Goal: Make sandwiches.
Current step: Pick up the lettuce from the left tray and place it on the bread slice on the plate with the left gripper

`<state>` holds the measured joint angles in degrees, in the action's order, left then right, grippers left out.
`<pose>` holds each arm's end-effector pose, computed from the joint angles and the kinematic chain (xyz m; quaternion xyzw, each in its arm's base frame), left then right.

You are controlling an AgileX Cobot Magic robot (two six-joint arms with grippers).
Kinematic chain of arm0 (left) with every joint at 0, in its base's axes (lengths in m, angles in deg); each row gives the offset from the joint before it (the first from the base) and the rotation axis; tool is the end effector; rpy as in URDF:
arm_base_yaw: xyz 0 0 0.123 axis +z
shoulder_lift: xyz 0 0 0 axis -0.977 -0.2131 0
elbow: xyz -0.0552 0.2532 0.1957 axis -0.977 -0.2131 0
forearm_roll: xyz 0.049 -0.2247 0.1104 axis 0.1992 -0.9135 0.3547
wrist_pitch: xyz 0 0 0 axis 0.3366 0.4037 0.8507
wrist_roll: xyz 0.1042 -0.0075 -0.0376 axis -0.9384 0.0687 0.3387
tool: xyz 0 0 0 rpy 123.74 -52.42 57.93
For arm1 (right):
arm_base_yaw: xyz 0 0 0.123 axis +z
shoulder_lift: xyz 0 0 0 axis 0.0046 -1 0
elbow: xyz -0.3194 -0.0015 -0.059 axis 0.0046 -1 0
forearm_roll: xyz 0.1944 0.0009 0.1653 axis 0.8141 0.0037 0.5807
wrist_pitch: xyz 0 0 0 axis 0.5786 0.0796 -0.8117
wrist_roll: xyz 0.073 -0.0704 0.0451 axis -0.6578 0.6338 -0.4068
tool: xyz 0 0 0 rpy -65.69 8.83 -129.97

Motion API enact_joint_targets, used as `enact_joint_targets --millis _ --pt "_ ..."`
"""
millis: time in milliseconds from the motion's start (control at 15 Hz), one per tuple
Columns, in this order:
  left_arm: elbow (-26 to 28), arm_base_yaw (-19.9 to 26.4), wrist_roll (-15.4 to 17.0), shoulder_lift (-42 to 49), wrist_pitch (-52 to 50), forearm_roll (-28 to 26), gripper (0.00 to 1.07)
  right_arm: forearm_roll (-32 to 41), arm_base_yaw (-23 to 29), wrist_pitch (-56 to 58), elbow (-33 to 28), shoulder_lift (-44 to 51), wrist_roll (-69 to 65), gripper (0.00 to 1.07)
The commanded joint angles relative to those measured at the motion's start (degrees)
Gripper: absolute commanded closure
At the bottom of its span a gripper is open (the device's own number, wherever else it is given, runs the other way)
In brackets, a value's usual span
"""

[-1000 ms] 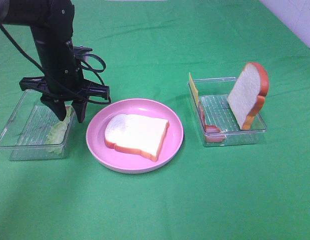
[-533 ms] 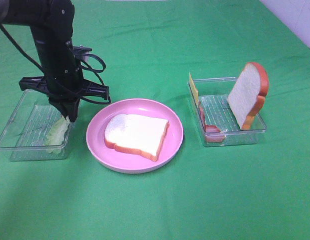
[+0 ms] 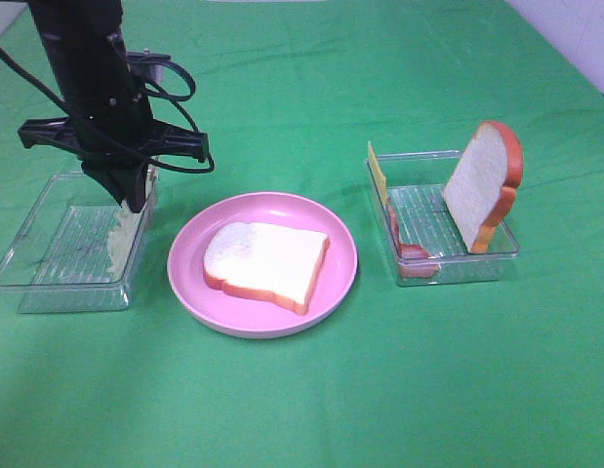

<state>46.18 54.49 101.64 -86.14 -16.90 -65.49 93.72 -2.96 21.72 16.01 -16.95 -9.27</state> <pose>0.3997 -0.1713 0.2211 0.0369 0.9983 -0.0163 0.0419 -0.0265 0.0151 0.2724 -0.0457 0.8486 0.0201 0.5266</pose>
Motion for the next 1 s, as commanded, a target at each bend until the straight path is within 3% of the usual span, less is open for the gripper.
enact_joint_targets --millis 67,200,267,333,467,600,800,933,1000 --pt "-0.34 -0.29 -2.52 1.49 1.09 -4.24 1.07 -0.29 -0.23 -0.57 -0.23 0.74 0.74 0.39" --pt "-0.34 -0.29 -7.22 2.58 -0.06 -12.03 1.07 -0.29 -0.23 -0.57 -0.23 0.74 0.74 0.39" --pt "-0.34 -0.34 -12.38 3.32 -2.52 -21.94 1.07 -0.29 -0.23 -0.57 -0.23 0.74 0.74 0.39" --pt "-0.34 -0.69 -13.81 3.32 -3.38 -23.89 1.07 -0.29 -0.23 -0.57 -0.23 0.74 0.74 0.39" --pt "-0.34 -2.52 -20.63 2.75 -7.05 -31.05 1.07 -0.29 -0.23 -0.57 -0.23 0.74 0.74 0.39" --pt "-0.34 -4.58 -23.95 1.83 -9.11 -34.89 1.07 -0.29 -0.23 -0.57 -0.23 0.74 0.74 0.39" --pt "-0.34 -6.99 -24.41 -2.35 -12.43 -36.04 1.07 -0.29 -0.23 -0.57 -0.23 0.74 0.74 0.39" --pt "-0.34 -6.93 -24.41 -3.90 -12.61 -33.58 1.07 -0.29 -0.23 -0.57 -0.23 0.74 0.74 0.39" --pt "-0.34 -6.93 -23.84 -4.70 -12.89 -29.85 1.07 -0.29 -0.23 -0.57 -0.23 0.74 0.74 0.39"
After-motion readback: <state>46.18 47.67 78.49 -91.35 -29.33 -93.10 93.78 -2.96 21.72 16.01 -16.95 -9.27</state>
